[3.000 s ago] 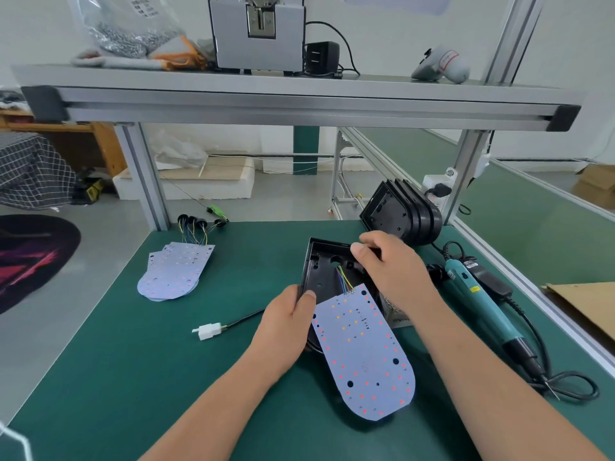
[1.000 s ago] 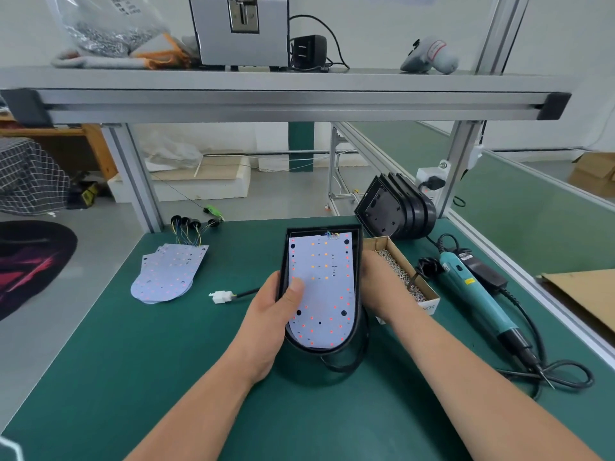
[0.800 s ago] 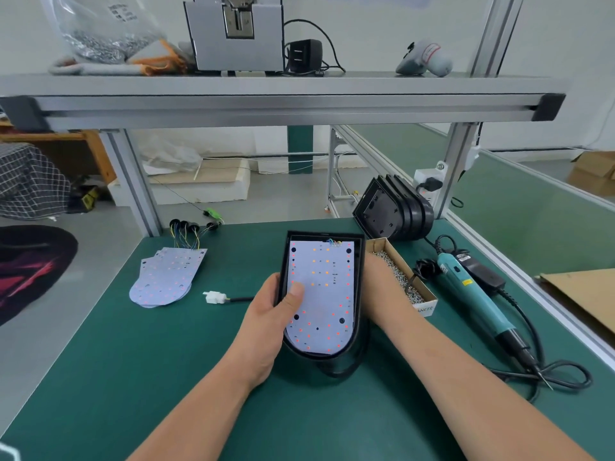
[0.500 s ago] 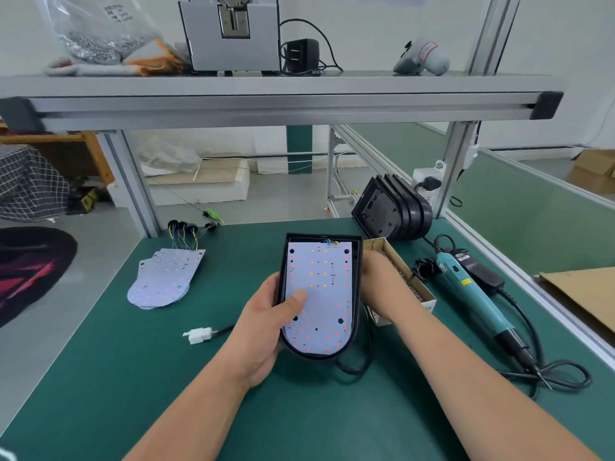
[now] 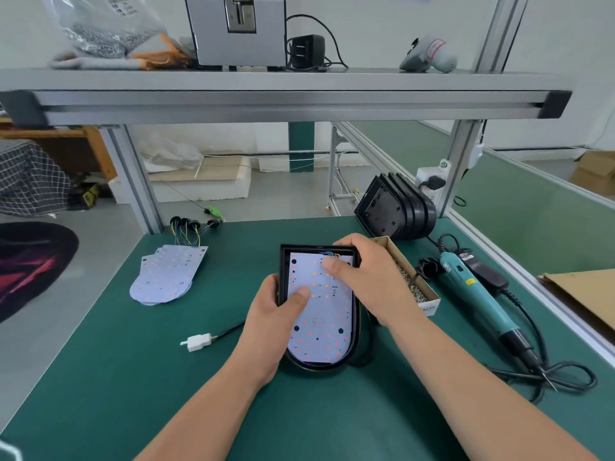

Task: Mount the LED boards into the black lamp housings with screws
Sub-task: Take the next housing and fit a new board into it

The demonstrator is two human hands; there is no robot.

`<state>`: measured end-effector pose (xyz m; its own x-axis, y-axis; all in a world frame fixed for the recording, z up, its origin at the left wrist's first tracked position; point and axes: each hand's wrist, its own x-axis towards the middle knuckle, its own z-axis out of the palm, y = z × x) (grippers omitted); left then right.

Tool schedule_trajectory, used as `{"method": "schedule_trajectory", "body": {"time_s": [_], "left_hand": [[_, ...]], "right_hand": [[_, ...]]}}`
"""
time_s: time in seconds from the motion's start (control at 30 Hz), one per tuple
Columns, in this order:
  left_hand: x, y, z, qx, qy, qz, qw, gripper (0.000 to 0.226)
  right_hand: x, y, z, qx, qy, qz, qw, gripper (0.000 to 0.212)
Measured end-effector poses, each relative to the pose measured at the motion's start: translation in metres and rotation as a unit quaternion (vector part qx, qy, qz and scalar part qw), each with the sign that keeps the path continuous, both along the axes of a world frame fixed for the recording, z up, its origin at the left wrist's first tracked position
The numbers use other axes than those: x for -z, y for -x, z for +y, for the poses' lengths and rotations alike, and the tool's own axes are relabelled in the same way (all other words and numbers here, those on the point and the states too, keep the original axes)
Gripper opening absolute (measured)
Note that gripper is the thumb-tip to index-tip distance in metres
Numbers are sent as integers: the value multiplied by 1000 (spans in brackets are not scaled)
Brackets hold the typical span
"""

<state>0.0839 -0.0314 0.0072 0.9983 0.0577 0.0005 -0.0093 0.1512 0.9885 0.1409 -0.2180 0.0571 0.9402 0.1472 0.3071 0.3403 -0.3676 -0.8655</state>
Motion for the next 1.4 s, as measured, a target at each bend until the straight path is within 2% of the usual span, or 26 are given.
{"method": "schedule_trajectory", "body": {"time_s": [0.07,0.33,0.6,0.77,0.93,0.97,1.07,1.17,1.27,1.4], "left_hand": [[-1,-1,3,12,16,3,1000,19],[-14,4,-1,-23,-3,20,1000,29],[-20,5,2,-26,-21,38,999,30],[-13,1,1,-62,-51,84,993,19],[-11,-4,4,-62,-128,106,984,33],[-11,-4,6,-48,-142,114,982,34],[-12,-4,8,-39,-226,124,965,16],[-17,-4,9,-52,-331,102,937,20],[-27,0,16,-18,-387,90,917,28],[-34,5,26,73,-370,70,923,33]], "right_hand": [[0,1,1,-5,-18,-2,1000,19],[-2,4,1,-57,-14,19,998,20],[-1,4,3,-21,-7,7,1000,24],[4,7,1,3,27,1,1000,39],[-14,7,-38,105,3,-26,994,11],[-18,7,-50,124,27,-38,991,8],[-23,6,-84,156,110,-35,981,7],[-24,5,-121,178,224,4,958,8],[-21,11,-158,185,376,47,907,31],[-1,30,-195,209,461,90,858,58]]}}
